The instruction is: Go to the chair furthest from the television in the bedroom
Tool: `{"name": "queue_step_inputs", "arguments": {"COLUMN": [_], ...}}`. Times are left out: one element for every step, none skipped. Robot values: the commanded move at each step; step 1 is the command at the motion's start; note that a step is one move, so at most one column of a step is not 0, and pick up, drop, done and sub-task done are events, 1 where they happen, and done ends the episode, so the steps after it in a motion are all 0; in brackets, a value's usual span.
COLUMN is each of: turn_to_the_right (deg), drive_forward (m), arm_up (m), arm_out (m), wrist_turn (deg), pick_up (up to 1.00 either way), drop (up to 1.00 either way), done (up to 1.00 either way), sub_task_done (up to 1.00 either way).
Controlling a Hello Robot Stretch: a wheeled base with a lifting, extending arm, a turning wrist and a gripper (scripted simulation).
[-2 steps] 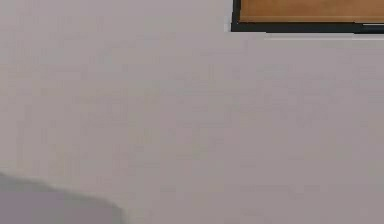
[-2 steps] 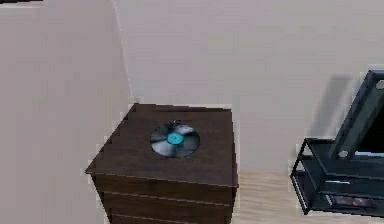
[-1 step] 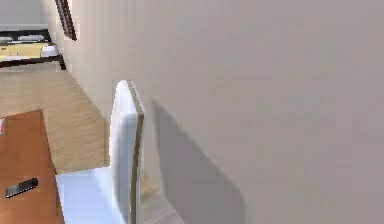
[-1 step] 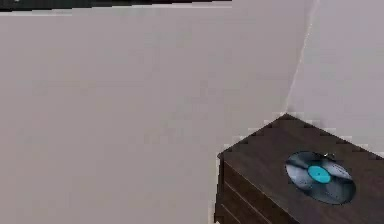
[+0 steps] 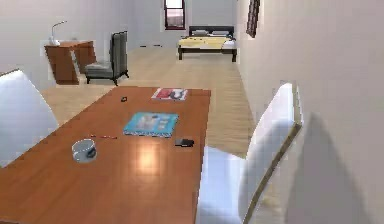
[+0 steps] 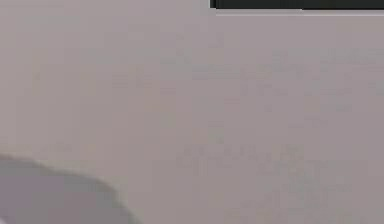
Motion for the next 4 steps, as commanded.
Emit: {"name": "queue_step_inputs", "arguments": {"turn_to_the_right": [-45.0,-36.0,0.0,-3.0], "drive_forward": [0.00,0.00,1.00,0.00], "arm_up": [0.00,0.00,0.00,0.00], "arm_out": [0.00,0.00,0.00,0.00], "wrist_turn": [0.0,0.0,0.0,0.0], "pick_up": [0.00,0.00,0.00,0.00], "drop": [0.00,0.00,0.00,0.00], "done": [0.00,0.00,0.00,0.00], "sub_task_done": [0.00,0.00,0.00,0.00]}}
